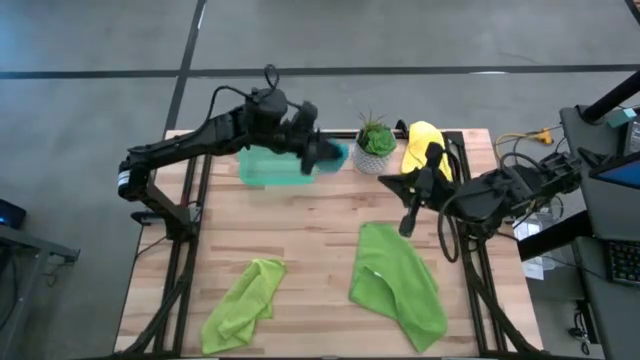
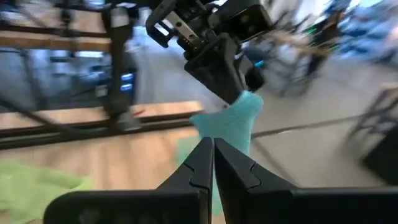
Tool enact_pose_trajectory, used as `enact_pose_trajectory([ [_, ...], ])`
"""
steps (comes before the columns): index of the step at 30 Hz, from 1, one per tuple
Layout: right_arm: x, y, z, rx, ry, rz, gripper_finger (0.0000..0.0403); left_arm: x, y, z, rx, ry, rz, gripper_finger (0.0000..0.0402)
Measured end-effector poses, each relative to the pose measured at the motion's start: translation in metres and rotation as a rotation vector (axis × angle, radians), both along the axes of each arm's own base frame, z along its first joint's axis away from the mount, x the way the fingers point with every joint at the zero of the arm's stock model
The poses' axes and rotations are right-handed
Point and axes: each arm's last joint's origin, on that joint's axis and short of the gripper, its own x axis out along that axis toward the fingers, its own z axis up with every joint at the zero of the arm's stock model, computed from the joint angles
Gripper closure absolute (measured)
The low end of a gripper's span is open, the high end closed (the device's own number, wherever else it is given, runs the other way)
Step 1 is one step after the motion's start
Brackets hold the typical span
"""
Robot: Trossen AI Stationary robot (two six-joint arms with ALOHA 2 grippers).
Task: Fold microfiber towels
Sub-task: Fold the blue microfiber cloth
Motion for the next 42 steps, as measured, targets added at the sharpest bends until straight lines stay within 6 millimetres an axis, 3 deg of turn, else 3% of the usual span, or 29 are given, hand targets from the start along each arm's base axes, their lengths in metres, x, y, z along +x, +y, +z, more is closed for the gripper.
enact_pose_trajectory([
  [6, -0.005, -0.003, -0.012, 0.091, 0.072, -0.025, 0.0394, -0.012, -0.026, -0.041, 0.056, 0.398, -0.196, 0.0401],
  [12, -0.012, -0.006, -0.031, 0.177, 0.164, -0.103, 0.0394, 0.012, -0.058, -0.070, 0.014, 0.389, -0.488, 0.0401],
  [18, -0.009, -0.004, -0.046, 0.234, 0.207, -0.103, 0.0394, 0.029, -0.051, -0.123, 0.132, 0.656, -0.340, 0.0401],
  [22, -0.005, -0.002, -0.061, 0.297, 0.217, -0.129, 0.0394, 0.036, -0.049, -0.149, 0.191, 0.732, -0.377, 0.0399],
  [25, -0.004, 0.000, -0.073, 0.346, 0.254, -0.122, 0.0394, 0.039, -0.048, -0.164, 0.216, 0.769, -0.414, 0.0372],
  [29, 0.001, 0.003, -0.088, 0.430, 0.251, -0.120, 0.0394, 0.037, -0.045, -0.174, 0.262, 0.795, -0.431, 0.0301],
  [35, 0.012, 0.010, -0.102, 0.504, 0.161, -0.082, 0.0394, 0.015, -0.038, -0.183, 0.329, 0.977, -0.500, 0.0194],
  [38, 0.017, 0.013, -0.105, 0.531, 0.116, -0.064, 0.0394, 0.003, -0.036, -0.190, 0.362, 1.072, -0.510, 0.0170],
  [42, 0.019, 0.014, -0.104, 0.547, 0.085, -0.054, 0.0394, -0.015, -0.037, -0.206, 0.369, 1.099, -0.507, 0.0164],
])
